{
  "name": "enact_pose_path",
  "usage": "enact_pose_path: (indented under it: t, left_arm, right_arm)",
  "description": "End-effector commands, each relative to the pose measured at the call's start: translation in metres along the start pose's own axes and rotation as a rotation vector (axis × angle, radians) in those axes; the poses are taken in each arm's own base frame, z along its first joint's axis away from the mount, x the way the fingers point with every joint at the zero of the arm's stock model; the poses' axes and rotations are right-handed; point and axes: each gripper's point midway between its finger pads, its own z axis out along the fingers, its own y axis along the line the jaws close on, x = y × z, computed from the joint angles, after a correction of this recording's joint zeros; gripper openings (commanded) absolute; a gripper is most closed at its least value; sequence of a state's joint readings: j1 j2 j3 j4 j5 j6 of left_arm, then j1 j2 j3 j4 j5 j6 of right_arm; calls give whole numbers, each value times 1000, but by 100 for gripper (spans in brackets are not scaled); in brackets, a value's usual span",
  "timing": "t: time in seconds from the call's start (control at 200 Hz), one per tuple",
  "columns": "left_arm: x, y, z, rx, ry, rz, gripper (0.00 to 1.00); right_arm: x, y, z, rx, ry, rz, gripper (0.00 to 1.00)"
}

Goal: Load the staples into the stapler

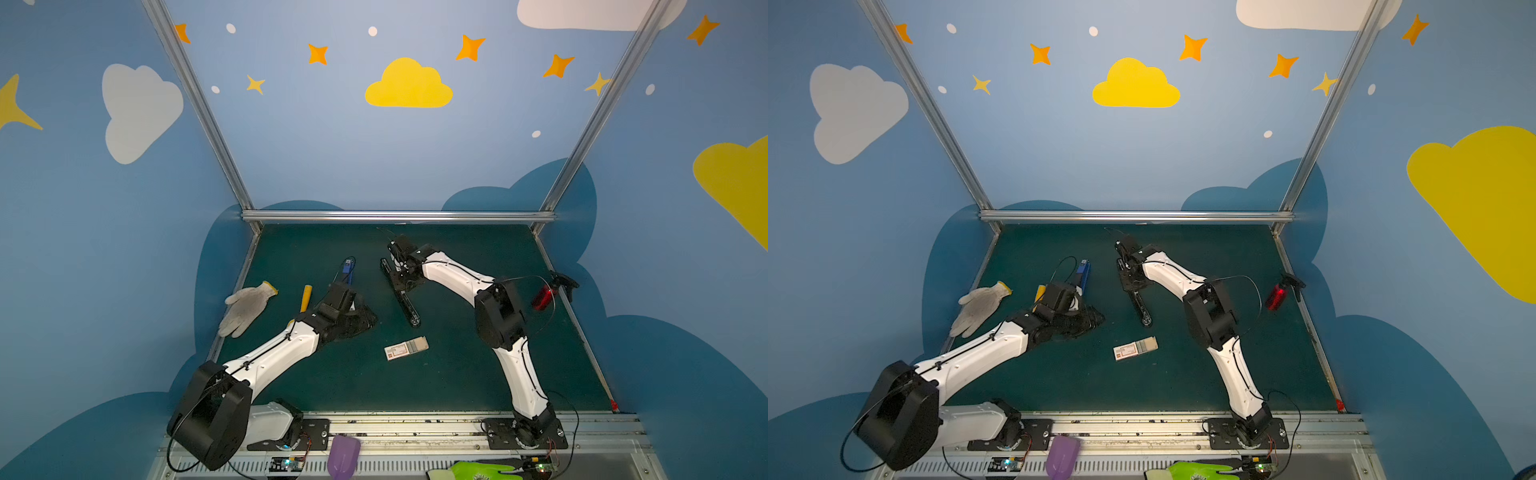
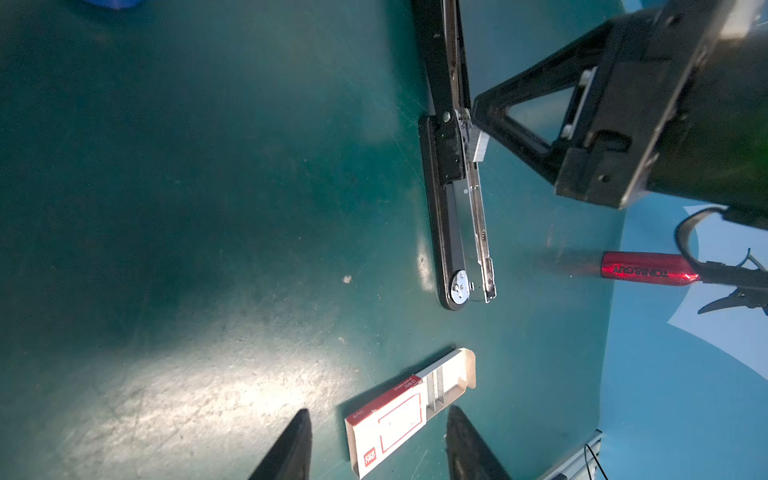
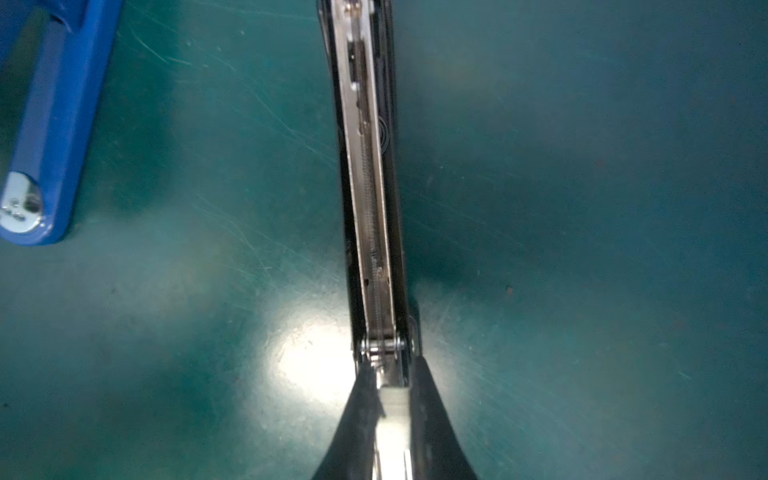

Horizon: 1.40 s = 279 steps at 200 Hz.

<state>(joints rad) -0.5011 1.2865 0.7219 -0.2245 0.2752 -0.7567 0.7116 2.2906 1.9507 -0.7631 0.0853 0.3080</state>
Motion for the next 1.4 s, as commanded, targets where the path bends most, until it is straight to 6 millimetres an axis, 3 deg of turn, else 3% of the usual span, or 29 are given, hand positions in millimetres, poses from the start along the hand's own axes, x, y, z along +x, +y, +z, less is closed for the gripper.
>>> enact_pose_path:
  t: [0.0, 0.431, 0.861, 1.252, 1.392]
  left_arm:
    - [1, 6, 1, -16, -4, -6, 52]
    - [2, 8, 3, -13, -3, -12, 52]
    - [5, 12, 4, -13, 0, -20, 52]
    - [3, 9, 8, 1, 11, -24, 52]
    - [3, 7, 9, 4, 15, -23, 52]
  right_arm:
    - [0, 5, 3, -7, 11, -3, 14]
    - [-6, 12, -5, 32, -12, -42, 14]
    - [3, 8, 7, 61, 24, -38, 13]
    - [-13, 11, -23, 33, -48, -31, 14]
    - [-13, 6, -20, 40, -43, -27, 14]
